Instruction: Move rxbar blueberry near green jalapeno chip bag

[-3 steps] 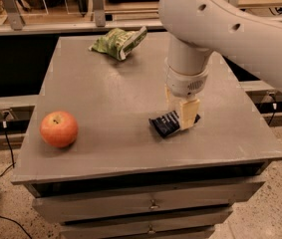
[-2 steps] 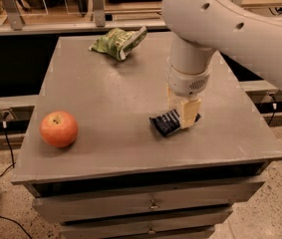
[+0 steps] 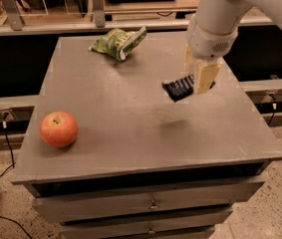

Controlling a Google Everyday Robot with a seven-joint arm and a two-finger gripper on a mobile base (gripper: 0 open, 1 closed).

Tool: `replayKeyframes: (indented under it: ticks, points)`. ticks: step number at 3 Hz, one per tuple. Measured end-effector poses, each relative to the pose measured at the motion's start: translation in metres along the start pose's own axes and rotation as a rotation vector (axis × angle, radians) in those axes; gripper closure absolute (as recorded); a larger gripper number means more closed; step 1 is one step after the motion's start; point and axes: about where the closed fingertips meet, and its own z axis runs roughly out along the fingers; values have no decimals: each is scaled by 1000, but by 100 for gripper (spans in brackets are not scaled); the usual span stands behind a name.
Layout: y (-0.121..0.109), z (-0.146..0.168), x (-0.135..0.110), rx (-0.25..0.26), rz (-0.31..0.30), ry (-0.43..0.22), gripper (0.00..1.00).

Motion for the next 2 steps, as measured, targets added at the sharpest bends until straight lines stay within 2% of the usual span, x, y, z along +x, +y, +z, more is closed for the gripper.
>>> replayKeyframes:
  ticks: [1,2]
  points:
    - [-31,-32,23,82,53,-3,100]
    - [-79,-44,36,181,149,-40,100]
